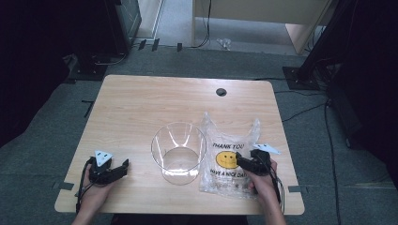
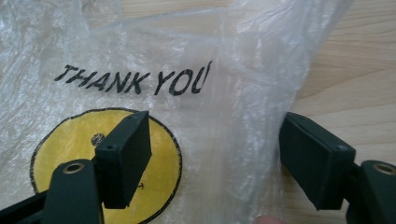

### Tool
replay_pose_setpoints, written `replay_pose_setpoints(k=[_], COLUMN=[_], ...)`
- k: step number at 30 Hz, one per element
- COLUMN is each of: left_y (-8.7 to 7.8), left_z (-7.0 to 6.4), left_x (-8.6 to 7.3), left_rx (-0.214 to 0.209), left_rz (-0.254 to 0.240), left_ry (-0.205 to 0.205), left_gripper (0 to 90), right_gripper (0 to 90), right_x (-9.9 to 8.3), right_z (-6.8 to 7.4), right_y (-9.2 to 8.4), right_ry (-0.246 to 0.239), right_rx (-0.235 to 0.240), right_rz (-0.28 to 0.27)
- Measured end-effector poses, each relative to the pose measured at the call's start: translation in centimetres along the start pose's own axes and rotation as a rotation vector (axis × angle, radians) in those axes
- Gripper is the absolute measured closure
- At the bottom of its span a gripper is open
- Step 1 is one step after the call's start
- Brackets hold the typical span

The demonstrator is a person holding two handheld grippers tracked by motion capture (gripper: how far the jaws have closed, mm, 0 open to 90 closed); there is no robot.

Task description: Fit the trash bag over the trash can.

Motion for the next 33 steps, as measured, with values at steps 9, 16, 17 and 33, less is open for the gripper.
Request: replay_pose_setpoints(k=[9, 16, 17, 33], left_y=[0.0, 0.0, 0.0, 0.0], left_z=[-0.1, -0.1, -0.1, -0.2], left_x=[0.0, 0.0, 0.0, 0.0], left_rx=[-0.003, -0.005, -0.005, -0.007], left_rz=[0.000, -0.001, -0.001, -0.002], left_ry=[0.007, 0.008, 0.008, 0.010], left_gripper=[28.9, 29.0, 29.0, 29.3], right_gripper=[16.0, 15.2, 15.2, 71.1], right_x=[0.1, -0.2, -0.2, -1.3], right_z=[3.9, 6.3, 6.3, 9.5], right_y=[0.2, 1.1, 1.1, 1.3], right_ry=[-0.048, -0.103, -0.103, -0.275], right_rx=[0.066, 0.056, 0.056, 0.041], right_rz=[-0.003, 0.034, 0.034, -0.008])
Point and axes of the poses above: each handheld gripper's, and its own axes: y roughly forward along the jaws, x roughly out of its top, z roughly to its left, the point moved 5 cm from there along y, roughly forward along the jaws, and after that the axes turned 5 degrees about z, right-handed, at the moved point
